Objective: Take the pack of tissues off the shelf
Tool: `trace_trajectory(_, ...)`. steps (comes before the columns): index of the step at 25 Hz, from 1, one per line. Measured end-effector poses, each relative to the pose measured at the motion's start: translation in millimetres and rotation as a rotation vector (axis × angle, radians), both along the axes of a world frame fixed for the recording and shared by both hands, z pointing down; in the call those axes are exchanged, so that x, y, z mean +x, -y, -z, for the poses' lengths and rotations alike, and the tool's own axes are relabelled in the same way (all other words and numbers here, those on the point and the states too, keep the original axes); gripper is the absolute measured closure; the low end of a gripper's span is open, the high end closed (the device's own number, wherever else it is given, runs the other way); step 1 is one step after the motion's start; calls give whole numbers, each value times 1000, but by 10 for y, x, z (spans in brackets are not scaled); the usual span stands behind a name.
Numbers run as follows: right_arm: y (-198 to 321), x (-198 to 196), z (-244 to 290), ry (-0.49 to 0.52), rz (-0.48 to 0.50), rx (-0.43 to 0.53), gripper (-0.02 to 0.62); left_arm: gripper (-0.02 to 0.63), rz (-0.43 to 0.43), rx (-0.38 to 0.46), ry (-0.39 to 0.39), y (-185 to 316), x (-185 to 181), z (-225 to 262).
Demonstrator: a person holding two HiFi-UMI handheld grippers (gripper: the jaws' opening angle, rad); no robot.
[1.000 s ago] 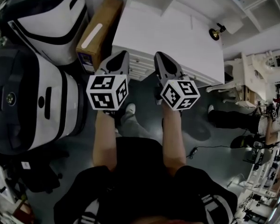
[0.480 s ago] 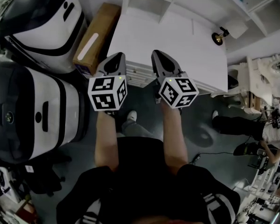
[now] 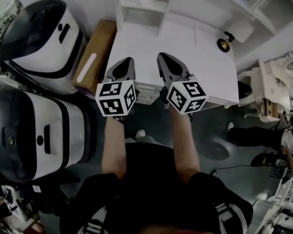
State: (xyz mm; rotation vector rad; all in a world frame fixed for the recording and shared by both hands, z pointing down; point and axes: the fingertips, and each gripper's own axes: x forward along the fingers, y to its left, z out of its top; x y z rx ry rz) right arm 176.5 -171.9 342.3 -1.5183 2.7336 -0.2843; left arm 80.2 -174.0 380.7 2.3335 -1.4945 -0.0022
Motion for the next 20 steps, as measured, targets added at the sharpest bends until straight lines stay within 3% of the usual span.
trace_trajectory(4, 174, 225, 45, 39, -14, -1, 575, 595, 66, 50, -11, 124, 19, 178)
trace_trajectory(9, 234, 78, 115, 53, 42, 24, 575, 595, 134, 55, -13, 201, -179, 225)
trace_trajectory(13, 331, 89, 128, 69, 56, 21, 575, 595, 97, 102, -44, 221, -118, 361)
trace_trajectory(20, 429, -125, 44, 104, 120, -7, 575, 595, 94, 81, 10, 187, -126, 278)
